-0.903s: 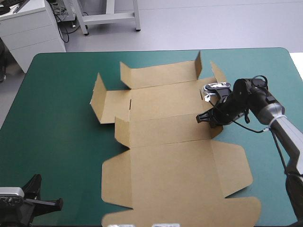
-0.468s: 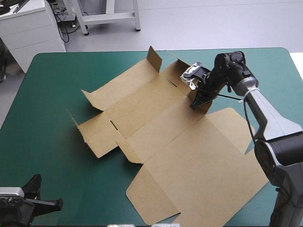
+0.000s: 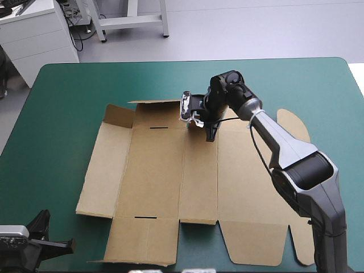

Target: Fold the box

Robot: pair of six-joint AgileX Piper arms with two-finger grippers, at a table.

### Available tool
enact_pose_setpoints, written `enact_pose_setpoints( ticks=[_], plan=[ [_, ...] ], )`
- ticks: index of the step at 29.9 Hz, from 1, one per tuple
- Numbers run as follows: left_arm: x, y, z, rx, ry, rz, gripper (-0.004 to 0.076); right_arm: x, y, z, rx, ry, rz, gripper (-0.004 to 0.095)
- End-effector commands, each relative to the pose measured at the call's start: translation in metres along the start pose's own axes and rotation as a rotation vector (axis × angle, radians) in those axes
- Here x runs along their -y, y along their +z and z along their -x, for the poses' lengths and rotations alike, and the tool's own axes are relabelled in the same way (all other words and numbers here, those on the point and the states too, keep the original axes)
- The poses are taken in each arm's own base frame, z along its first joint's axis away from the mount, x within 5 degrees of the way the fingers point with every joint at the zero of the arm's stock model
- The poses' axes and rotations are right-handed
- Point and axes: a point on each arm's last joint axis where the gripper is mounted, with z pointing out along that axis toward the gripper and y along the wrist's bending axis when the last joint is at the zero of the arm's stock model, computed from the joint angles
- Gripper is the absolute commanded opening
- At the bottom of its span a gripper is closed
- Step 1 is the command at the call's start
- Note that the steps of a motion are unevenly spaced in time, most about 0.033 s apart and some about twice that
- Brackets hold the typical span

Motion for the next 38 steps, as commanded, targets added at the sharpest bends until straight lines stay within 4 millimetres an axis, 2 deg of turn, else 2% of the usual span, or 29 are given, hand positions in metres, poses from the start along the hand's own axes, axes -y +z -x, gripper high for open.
enact_pose_setpoints(
  ticks=[1, 6, 9, 11, 15, 18, 21, 29, 31, 33, 36, 37, 38],
  plan=[
    [0.0, -0.007, 0.011, 0.11, -0.004, -0.008, -0.0032, 0.013, -0.033, 0.016, 0.103, -0.042, -0.192, -0.0023],
    [0.0, -0.007, 0.011, 0.11, -0.004, -0.008, -0.0032, 0.016, -0.021, 0.024, 0.174, -0.011, -0.207, -0.0021],
    [0.0, -0.007, 0.011, 0.11, -0.004, -0.008, -0.0032, 0.015, -0.013, 0.024, 0.185, 0.027, -0.184, 0.003],
    [0.0, -0.007, 0.011, 0.11, -0.004, -0.008, -0.0032, 0.014, -0.011, 0.024, 0.183, 0.034, -0.17, 0.0141],
    [0.0, -0.007, 0.011, 0.11, -0.004, -0.008, -0.0032, 0.014, -0.012, 0.025, 0.187, 0.045, -0.169, 0.049],
    [0.0, -0.007, 0.011, 0.11, -0.004, -0.008, -0.0032, 0.017, -0.021, 0.027, 0.2, 0.097, -0.169, 0.0731],
    [0.0, -0.007, 0.011, 0.11, -0.004, -0.008, -0.0032, 0.02, -0.039, 0.031, 0.217, 0.191, -0.163, 0.0791],
    [0.0, -0.007, 0.011, 0.11, -0.01, -0.008, -0.0032, 0.028, -0.103, 0.032, 0.211, 0.501, -0.201, 0.0782],
    [0.0, -0.007, 0.011, 0.11, -0.009, -0.008, -0.0032, 0.031, -0.114, 0.028, 0.206, 0.593, -0.255, 0.0724],
    [0.0, -0.007, 0.011, 0.11, -0.009, -0.008, -0.0032, 0.033, -0.119, 0.024, 0.189, 0.655, -0.293, 0.0567],
    [0.0, -0.007, 0.011, 0.11, -0.007, -0.008, -0.0032, 0.035, -0.124, 0.019, 0.169, 0.744, -0.344, 0.0142],
    [0.0, -0.007, 0.011, 0.11, -0.007, -0.008, -0.0032, 0.036, -0.125, 0.017, 0.163, 0.774, -0.36, -0.0029],
    [0.0, -0.007, 0.011, 0.11, -0.007, -0.008, -0.0032, 0.036, -0.127, 0.016, 0.161, 0.809, -0.376, -0.0004]
  ],
)
